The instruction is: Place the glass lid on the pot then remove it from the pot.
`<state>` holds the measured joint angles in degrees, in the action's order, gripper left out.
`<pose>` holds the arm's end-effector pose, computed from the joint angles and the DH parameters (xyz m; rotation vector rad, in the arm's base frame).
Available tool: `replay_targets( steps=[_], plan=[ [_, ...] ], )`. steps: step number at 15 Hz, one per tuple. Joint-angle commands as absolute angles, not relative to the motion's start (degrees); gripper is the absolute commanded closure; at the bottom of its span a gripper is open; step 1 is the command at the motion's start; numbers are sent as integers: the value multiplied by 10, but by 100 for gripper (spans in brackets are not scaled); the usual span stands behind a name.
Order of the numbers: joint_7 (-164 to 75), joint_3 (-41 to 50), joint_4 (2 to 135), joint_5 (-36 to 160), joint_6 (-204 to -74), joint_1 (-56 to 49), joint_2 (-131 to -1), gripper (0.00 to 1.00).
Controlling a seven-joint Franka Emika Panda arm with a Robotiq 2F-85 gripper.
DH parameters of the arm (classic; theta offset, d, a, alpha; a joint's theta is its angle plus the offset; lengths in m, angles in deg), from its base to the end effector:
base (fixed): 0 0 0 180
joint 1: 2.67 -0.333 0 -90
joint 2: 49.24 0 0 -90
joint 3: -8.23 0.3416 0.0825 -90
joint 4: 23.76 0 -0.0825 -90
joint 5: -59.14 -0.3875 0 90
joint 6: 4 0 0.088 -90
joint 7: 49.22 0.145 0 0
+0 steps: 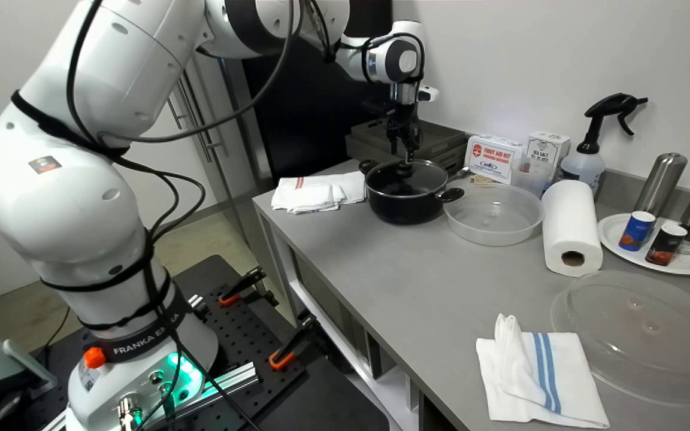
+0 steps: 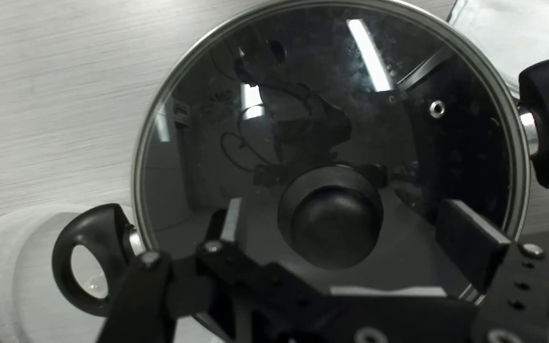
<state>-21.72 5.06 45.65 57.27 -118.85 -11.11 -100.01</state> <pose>0.7629 0.0838 0.2097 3.0416 -0.5924 -0.1301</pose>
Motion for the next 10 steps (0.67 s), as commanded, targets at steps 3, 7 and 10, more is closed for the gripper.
replay_targets(
  steps=[3,7,10],
  plan=[
    [-196,40,383,582,-1149,-118,-1045,0],
    [-194,38,357,582,-1137,-117,-1065,0],
    [-194,35,341,582,-1128,-115,-1078,0]
  ],
)
